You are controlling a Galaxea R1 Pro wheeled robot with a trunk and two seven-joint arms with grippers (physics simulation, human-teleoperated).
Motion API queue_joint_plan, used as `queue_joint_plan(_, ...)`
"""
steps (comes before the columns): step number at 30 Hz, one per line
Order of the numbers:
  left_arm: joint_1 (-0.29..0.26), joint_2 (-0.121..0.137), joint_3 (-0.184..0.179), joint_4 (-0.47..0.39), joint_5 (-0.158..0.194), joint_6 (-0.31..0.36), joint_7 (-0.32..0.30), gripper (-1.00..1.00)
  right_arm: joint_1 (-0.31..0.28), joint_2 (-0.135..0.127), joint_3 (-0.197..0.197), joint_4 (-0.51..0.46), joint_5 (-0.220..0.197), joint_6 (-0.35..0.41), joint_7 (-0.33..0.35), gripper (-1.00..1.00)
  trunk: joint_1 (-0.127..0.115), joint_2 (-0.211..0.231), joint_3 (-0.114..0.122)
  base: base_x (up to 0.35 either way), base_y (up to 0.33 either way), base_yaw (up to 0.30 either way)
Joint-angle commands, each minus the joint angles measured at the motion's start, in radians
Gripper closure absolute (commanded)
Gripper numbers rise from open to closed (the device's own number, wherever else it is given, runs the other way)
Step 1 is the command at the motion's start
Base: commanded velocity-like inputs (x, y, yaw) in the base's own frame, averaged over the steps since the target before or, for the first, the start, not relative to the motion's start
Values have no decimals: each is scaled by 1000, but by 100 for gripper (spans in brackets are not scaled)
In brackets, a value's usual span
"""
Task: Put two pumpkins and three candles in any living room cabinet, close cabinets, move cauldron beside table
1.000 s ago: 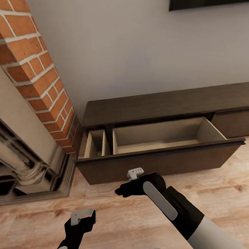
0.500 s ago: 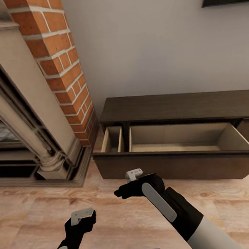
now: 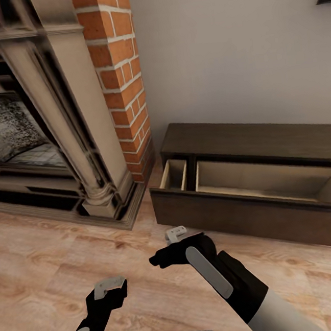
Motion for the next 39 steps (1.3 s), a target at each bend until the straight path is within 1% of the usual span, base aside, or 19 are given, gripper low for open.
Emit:
queue_joint_plan(1, 0, -1, 0, -1, 0, 5, 2, -100, -1, 0, 2, -1, -10, 2, -11, -100, 0, 0, -1, -110, 35, 290)
queue_joint_plan(16, 0, -1, -1, -1, 0, 5, 1, -100, -1, 2, 6, -1, -10, 2, -10, -100, 0, 0, -1, -18, 8, 290)
queue_joint_plan(22, 0, -1, -1, -1, 0, 5, 0, -100, -1, 2, 6, -1, -10, 2, -9, -100, 0, 0, -1, 0, 83, 290)
queue_joint_plan(28, 0, -1, -1, -1, 0, 5, 0, -100, -1, 3, 6, -1, -10, 3, -9, -100, 0, 0, -1, 0, 182, 290)
queue_joint_plan(39, 0, -1, -1, -1, 0, 5, 0, -100, -1, 3, 7, -1, -10, 3, -6, -100, 0, 0, -1, 0, 250, 290)
